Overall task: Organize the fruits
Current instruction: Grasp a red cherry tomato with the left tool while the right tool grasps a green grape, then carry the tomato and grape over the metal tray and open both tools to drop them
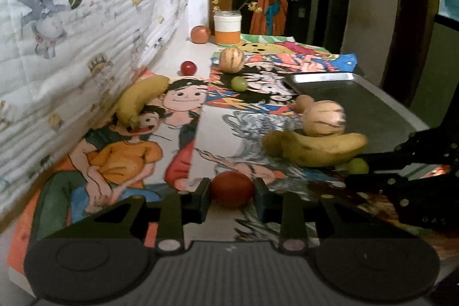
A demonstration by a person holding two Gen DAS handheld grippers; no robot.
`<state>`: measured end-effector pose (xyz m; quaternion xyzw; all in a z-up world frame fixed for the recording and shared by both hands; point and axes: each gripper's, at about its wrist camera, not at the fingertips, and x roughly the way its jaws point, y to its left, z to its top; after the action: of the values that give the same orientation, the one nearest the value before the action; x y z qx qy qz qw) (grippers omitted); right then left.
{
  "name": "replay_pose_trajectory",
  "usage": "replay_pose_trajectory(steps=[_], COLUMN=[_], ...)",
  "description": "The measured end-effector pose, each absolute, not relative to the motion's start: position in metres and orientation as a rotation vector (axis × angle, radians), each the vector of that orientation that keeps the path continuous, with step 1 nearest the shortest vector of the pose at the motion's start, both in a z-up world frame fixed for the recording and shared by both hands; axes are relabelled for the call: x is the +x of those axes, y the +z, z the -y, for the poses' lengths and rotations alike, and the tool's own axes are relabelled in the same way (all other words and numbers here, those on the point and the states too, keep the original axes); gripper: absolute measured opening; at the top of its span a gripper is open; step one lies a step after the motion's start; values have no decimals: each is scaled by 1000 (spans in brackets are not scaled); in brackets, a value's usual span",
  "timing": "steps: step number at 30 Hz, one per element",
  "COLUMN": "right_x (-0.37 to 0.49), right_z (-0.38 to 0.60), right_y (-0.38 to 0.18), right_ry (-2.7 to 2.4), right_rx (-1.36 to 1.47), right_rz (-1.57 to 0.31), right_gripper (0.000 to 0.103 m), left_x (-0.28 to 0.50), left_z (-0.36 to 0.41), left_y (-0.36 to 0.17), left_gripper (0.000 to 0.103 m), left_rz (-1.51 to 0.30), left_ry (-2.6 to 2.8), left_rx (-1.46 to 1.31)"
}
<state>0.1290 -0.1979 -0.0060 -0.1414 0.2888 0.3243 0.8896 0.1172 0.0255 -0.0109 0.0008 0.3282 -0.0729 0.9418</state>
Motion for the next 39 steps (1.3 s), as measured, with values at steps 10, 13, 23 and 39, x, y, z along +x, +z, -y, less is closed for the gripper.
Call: replay_pose_trajectory(steps=[10, 13, 23, 39], right_x=[101, 94, 77, 182], right_z=[234, 254, 324, 306], right_y=[17, 33, 105, 177], right_ry=[654, 616, 479, 472], right_rx=[-191, -136, -37, -207], right_rz=[-543, -499, -393, -375], right_gripper=[26, 26, 26, 27], left_x=[99, 98, 106, 212], left_z=[0, 8, 29, 52], left_y=[2, 15, 55, 106], left_gripper=[35, 35, 35, 35], left_rz=[-641, -610, -523, -484], left_ry=[-246, -258, -337, -362], left_rx=[-61, -73, -94, -128])
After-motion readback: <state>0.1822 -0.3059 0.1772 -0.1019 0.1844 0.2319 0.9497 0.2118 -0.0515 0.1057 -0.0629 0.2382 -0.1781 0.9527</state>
